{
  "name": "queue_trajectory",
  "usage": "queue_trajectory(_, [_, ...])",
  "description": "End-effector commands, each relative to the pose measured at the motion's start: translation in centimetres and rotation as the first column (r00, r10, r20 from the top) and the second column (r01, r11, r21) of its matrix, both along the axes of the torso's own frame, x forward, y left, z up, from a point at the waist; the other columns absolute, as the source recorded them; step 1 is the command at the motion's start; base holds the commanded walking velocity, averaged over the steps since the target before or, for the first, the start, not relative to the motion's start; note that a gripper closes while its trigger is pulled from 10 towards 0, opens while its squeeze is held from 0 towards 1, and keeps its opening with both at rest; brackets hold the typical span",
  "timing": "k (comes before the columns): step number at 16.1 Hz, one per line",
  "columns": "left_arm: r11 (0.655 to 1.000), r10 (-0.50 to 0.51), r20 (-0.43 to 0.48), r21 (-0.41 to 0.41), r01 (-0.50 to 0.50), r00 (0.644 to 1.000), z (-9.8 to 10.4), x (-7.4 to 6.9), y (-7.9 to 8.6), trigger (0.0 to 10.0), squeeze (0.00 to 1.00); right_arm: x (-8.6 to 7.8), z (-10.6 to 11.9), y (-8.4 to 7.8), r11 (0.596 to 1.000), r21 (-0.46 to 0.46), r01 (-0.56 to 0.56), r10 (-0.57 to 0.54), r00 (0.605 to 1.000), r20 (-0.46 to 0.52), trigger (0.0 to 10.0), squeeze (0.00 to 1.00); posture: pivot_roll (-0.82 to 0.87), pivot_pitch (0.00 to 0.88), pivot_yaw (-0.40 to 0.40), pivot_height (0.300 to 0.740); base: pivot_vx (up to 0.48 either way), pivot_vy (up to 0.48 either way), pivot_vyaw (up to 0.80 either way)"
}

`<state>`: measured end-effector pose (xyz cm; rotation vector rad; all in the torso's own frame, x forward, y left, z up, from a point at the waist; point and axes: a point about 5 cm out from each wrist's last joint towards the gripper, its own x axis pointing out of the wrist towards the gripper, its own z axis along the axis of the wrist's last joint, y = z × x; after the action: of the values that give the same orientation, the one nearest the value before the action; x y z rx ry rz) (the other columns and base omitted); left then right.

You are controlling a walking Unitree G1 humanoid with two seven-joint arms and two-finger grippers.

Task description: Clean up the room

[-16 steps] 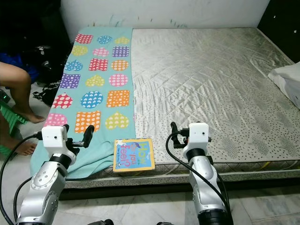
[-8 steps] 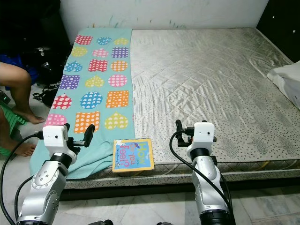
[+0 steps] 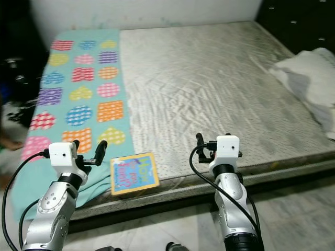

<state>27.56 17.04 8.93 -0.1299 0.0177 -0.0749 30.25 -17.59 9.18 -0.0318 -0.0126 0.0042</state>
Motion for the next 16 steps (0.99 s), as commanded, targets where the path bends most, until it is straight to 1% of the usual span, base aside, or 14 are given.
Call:
queue_trajectory(1, [1.0,0.006,-0.003,0.001,-0.006,1.0,-0.02,-0.26,0.17,10.0,0.0,0.03,0.24,0.22,1.0,-0.011,-0.017,0.017,1.0,0.001,10.0,0.0,-0.05,0.136,-0.015,0.74,0.0,0.0,0.0])
queue_trajectory(5, [0.999,0.026,0.001,-0.022,-0.026,1.0,0.0,-0.56,0.43,10.0,0.0,0.33,0.26,0.43,0.999,-0.016,-0.035,0.035,0.999,-0.007,10.0,0.0,-0.05,0.144,-0.031,0.74,0.0,0.0,0.0])
queue_trajectory(16, [0.999,-0.001,0.003,-0.036,0.001,1.0,0.13,-0.66,0.15,10.0,0.0,0.31,0.35,0.38,0.999,-0.024,-0.038,0.038,0.999,-0.009,10.0,0.0,-0.05,0.154,-0.032,0.74,0.0,0.0,0.0])
